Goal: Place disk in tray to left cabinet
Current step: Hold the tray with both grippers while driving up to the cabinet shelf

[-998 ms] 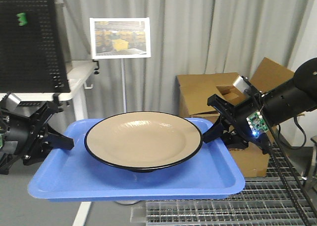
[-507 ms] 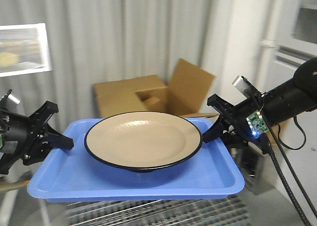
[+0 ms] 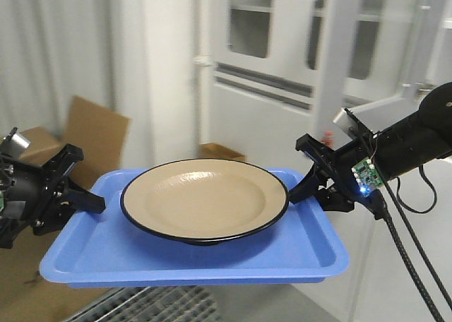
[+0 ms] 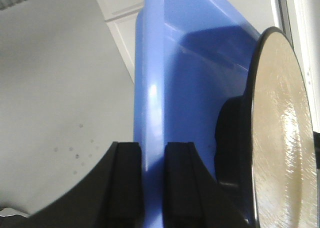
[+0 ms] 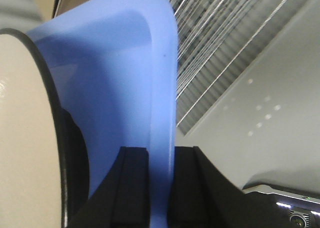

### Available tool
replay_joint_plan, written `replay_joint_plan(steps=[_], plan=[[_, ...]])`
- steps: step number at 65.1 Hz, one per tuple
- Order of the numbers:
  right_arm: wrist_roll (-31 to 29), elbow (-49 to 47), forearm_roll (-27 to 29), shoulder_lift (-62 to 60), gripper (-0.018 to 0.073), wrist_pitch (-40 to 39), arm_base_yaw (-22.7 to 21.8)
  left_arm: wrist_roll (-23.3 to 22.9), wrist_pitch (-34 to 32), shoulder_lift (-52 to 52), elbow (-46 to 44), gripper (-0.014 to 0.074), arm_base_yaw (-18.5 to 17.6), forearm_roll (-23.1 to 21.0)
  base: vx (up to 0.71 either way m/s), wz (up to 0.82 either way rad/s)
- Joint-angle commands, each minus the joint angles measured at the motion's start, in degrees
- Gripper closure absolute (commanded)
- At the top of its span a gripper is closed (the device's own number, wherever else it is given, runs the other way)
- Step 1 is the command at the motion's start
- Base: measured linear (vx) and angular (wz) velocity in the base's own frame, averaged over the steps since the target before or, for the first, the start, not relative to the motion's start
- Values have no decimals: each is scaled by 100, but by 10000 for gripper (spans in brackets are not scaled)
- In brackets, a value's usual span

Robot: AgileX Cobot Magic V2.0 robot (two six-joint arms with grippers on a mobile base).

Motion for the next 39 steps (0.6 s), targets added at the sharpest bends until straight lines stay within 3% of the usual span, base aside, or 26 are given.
replay_joint_plan(steps=[1, 39], plan=[[10, -192, 1212, -339, 565, 185, 167, -166, 266, -306, -234, 597, -195, -1424, 19, -74], [10, -192, 1212, -339, 565, 185, 167, -166, 266, -306, -234, 597, -195, -1424, 18, -68]])
